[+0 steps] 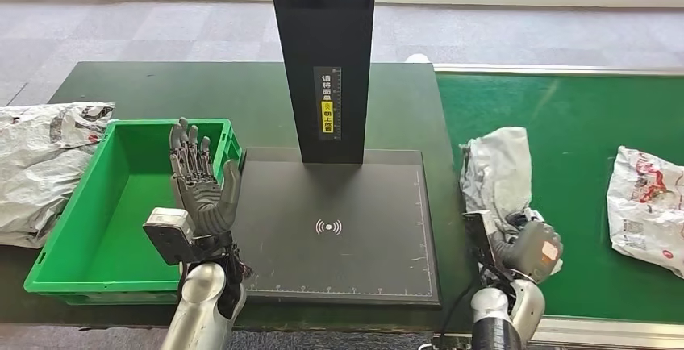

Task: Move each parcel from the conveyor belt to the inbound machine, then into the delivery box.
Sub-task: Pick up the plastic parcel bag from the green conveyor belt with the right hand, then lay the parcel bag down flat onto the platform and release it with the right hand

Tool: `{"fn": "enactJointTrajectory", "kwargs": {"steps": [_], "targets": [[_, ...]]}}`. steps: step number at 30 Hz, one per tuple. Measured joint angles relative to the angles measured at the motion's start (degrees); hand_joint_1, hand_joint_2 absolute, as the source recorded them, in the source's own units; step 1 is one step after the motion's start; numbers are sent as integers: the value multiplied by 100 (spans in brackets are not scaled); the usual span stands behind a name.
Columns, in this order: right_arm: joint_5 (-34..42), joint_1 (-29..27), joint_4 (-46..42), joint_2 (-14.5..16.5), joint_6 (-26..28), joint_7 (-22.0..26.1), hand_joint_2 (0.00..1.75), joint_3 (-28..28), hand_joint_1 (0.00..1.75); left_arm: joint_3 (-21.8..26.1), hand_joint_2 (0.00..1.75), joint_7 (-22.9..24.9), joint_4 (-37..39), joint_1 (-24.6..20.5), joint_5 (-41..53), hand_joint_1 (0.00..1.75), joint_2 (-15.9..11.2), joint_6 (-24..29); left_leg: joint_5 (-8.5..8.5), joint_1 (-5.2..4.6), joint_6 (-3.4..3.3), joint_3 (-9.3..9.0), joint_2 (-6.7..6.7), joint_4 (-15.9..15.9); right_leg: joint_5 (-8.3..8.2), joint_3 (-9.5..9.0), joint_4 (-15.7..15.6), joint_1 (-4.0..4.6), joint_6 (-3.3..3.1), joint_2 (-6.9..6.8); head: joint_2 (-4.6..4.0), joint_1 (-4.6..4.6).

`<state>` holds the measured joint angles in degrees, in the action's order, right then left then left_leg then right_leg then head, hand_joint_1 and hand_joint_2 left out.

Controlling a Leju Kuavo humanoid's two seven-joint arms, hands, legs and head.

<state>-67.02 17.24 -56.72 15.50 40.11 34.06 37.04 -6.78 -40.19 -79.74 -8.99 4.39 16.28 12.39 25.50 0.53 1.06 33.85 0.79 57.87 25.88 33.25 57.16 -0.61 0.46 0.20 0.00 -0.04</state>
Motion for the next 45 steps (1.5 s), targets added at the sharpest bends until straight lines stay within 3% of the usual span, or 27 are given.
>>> {"fn": "enactJointTrajectory", "kwargs": {"steps": [9,22,24,27,30,34,40,45], "targets": [[339,-126,-1951,126,1,196,175,-99,175,0,175,0,42,-7,23,0,0,-44,1,-10,-3,3,-3,0,-2,4,-2,-12,3,5,0,0],[657,-226,-2779,129,-1,130,175,-464,175,0,175,0,82,-12,22,0,0,-77,1,-8,-2,4,-12,-1,-2,9,0,-10,3,11,0,-1],[1289,-282,-2694,131,-140,261,175,-760,175,0,175,0,87,-13,22,0,0,-82,1,-7,-2,8,-16,-2,-2,9,1,-8,3,13,0,-1],[2386,-310,-2300,106,-1093,543,175,-1574,175,0,175,0,94,-18,22,0,0,-149,2,-6,0,7,-45,-3,-6,24,4,-8,-2,39,0,-1],[2538,-281,-1933,71,-1764,605,175,-2499,175,0,175,0,135,-28,21,0,-1,-240,-5,-6,5,9,-50,-3,-10,36,7,-6,-7,47,0,-3],[2547,-211,-1617,65,-1801,610,175,-3209,175,2,175,0,203,-36,20,0,-2,-280,-12,-3,9,13,-33,-3,-10,34,11,-3,-9,31,0,-3],[2662,-227,-1403,50,-1843,607,175,-3672,175,2,175,0,279,-46,24,0,-2,-300,-10,-2,9,16,-37,-3,-10,38,8,-4,-9,33,0,-4],[2686,-367,-1246,8,-1533,607,175,-3946,175,2,175,0,333,-53,-10,0,-2,-293,-9,-2,9,17,-37,-3,-9,39,7,-4,-8,33,0,-3]]}}
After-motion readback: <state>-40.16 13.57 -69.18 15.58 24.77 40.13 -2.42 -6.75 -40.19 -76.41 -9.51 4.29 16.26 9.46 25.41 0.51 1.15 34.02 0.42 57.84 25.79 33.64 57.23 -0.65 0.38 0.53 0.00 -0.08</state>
